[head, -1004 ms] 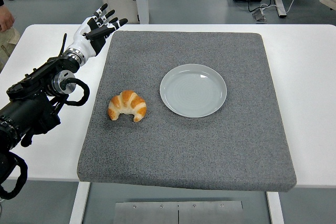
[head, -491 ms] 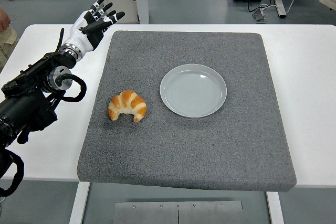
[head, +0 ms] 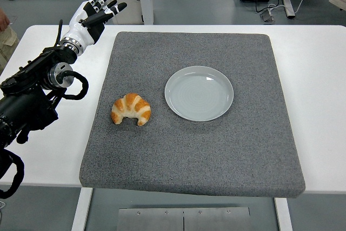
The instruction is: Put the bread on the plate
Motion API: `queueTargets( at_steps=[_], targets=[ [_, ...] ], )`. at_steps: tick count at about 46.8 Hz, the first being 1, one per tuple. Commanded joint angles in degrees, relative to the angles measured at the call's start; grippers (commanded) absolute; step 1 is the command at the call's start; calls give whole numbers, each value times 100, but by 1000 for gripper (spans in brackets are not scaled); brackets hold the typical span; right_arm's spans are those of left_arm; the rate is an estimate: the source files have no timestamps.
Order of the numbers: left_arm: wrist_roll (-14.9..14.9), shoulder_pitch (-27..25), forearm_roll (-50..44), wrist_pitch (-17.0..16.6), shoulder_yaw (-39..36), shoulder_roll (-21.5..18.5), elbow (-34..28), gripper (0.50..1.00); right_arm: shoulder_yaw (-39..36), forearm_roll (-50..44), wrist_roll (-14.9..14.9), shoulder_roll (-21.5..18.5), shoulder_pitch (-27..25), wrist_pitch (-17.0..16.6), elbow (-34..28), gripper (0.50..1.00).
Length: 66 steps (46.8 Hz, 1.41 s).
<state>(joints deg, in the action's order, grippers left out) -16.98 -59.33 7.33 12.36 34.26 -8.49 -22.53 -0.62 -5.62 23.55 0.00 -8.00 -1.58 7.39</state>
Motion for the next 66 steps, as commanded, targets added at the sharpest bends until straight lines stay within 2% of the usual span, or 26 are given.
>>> queueTargets(
  at_steps=[1,7,14,19,23,32,39,44,57,66],
  targets=[
    [-7,0,-3,-6,1,-12,-41,974,0,0,0,0,0,-1,8,1000],
    [-43,44,32,-6,-69,-108,-260,974,0,0,0,0,0,-1,-1,1000],
    [63,62,383,47,-507,-644,-840,974,0,0,0,0,0,-1,8,1000],
    [37,79,384,29,-667,-873,-1341,974,0,0,0,0,0,-1,-1,1000],
    [-16,97,445,-58,-702,-1058,-1746,974,0,0,0,0,0,-1,-1,1000],
    [-42,237,778,-586,-719,-1523,-2712,974,0,0,0,0,0,-1,8,1000],
    [-78,387,1210,-612,-684,-1699,-3029,974,0,0,0,0,0,-1,8,1000],
    [-69,571,1227,-612,-667,-1989,-3530,974,0,0,0,0,0,-1,-1,1000],
    [-8,615,1332,-595,-728,-2481,-4172,974,0,0,0,0,0,-1,-1,1000],
    [1,615,2333,-735,-895,-2578,-4190,971,0,0,0,0,0,-1,8,1000]
  ],
)
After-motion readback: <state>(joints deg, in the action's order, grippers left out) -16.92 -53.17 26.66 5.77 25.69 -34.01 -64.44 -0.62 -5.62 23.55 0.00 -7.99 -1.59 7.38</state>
